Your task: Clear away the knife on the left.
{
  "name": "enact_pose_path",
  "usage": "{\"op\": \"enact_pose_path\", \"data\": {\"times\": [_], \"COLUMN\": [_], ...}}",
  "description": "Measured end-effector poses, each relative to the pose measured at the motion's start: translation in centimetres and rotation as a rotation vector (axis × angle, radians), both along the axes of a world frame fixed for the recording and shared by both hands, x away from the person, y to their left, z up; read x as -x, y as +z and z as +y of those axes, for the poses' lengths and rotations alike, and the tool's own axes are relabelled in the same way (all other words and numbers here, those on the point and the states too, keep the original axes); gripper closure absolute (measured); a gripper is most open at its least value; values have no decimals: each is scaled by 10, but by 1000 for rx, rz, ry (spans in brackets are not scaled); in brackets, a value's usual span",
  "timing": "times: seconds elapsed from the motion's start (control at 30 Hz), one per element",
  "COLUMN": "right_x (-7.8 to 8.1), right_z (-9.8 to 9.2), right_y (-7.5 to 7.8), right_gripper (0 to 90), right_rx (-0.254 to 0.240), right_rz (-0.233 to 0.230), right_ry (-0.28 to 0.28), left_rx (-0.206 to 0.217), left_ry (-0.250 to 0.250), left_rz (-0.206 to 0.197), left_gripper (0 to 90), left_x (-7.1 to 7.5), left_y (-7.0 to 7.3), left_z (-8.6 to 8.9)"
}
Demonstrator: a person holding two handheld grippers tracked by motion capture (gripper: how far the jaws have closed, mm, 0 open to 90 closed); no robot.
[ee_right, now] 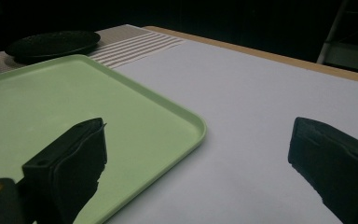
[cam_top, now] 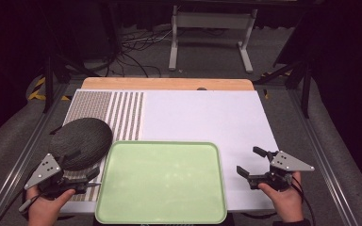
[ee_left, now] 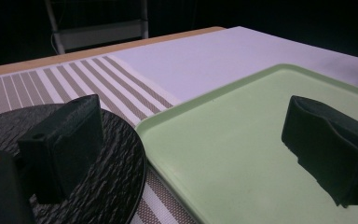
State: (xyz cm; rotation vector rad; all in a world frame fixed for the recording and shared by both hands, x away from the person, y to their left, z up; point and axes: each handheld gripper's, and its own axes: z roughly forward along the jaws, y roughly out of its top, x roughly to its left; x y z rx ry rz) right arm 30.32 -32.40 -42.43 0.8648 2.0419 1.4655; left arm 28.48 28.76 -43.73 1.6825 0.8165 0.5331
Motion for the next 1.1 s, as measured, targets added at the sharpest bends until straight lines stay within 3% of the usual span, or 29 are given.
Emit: {"op": "enact_pose_path", "data": {"times": [0.17, 0.4, 0.57, 0.87, 1.0, 1.1], "right_x": [0, 0, 0, -1, -3, -3], "right_z": [0, 0, -1, -1, 1, 0], "right_y": [0, 1, 2, 3, -1, -1], "right_gripper": [57, 54, 54, 54, 54, 54], "right_rx": [-15, -19, -21, -29, -10, -8], "right_rz": [7, 4, 6, 12, 25, 29], "right_ry": [8, 5, -2, -5, -2, -2], "left_rx": [15, -5, -5, -117, -215, -224], "left_ry": [-7, -13, -16, -54, -24, -41], "left_rz": [19, 11, 55, 93, 108, 128], "left_gripper": [66, 66, 80, 83, 86, 89], "left_x": [-1, -1, -5, -6, -4, -3], "left_y": [1, 2, 6, 20, 28, 31], "left_z": [2, -1, 4, 11, 12, 12]}}
